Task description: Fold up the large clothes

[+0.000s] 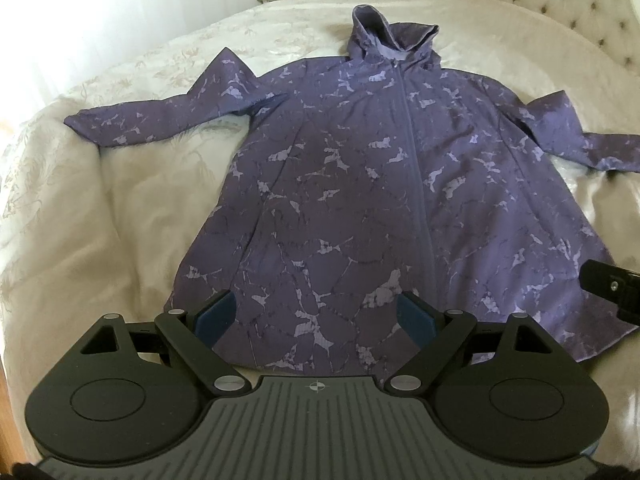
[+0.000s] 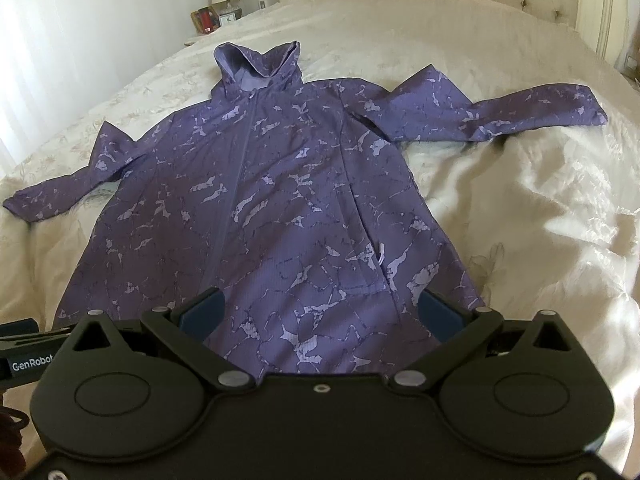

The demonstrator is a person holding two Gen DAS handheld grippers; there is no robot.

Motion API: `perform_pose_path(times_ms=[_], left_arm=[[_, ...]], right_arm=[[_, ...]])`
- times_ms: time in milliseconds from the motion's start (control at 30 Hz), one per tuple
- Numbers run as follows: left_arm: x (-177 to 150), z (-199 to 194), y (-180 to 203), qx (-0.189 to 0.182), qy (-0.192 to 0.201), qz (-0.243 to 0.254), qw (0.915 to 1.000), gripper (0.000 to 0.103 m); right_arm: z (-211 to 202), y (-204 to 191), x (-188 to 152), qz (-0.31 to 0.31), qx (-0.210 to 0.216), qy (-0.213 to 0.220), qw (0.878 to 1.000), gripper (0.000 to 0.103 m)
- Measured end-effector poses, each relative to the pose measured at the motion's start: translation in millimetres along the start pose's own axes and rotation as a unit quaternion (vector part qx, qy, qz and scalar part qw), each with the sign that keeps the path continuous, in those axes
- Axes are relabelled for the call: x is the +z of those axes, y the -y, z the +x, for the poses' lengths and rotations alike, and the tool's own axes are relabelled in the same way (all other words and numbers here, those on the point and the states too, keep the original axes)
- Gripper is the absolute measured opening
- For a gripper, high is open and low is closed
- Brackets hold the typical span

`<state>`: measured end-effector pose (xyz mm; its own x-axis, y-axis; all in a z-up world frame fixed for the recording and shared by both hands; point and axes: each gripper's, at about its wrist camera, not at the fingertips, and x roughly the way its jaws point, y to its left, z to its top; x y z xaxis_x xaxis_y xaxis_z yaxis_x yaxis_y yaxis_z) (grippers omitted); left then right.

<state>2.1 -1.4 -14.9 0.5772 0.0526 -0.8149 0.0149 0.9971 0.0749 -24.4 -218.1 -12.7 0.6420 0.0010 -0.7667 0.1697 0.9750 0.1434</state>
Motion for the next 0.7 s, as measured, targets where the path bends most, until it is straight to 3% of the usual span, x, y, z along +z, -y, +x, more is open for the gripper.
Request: perform_pose_path(times_ms=[700], left_arm=[[-1.6, 4.2, -1.1, -0.002, -0.007, -0.002, 1.0, 0.087]], right_arm=[[6.1, -0.5, -1.8, 0.005, 0.006, -0.009, 1.0, 0.102]])
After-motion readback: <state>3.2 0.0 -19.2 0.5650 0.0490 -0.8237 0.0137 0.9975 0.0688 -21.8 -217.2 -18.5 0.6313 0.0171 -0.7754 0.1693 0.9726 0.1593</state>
